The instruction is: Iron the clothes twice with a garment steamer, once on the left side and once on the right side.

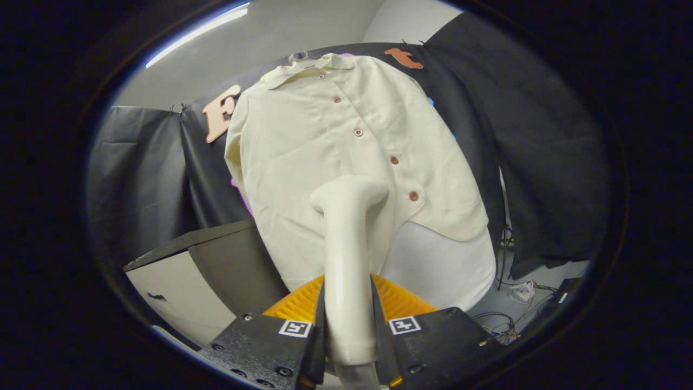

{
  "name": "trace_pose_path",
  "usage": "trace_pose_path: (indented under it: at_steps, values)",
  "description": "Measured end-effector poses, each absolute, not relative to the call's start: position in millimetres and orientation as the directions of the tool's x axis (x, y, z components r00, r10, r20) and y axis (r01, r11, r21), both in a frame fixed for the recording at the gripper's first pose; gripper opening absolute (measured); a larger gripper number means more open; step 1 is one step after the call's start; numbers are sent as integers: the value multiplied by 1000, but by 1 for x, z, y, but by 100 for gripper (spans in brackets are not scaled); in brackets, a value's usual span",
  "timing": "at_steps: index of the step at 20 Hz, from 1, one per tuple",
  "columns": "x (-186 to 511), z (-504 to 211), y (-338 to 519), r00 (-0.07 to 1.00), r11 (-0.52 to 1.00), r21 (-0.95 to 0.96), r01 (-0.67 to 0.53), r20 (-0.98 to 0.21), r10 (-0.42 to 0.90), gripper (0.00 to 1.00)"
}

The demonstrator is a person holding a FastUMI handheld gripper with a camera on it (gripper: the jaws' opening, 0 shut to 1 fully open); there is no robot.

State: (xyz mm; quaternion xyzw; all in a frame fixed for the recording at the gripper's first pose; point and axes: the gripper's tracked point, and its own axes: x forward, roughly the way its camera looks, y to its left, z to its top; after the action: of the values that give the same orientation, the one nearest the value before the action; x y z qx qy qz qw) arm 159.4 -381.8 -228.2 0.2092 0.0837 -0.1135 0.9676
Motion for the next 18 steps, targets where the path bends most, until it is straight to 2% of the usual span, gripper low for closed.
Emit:
trace_pose_path:
  at_steps: [18]
  values:
    - [83, -277, -364, 948, 849, 446, 284, -261, -181, 37]
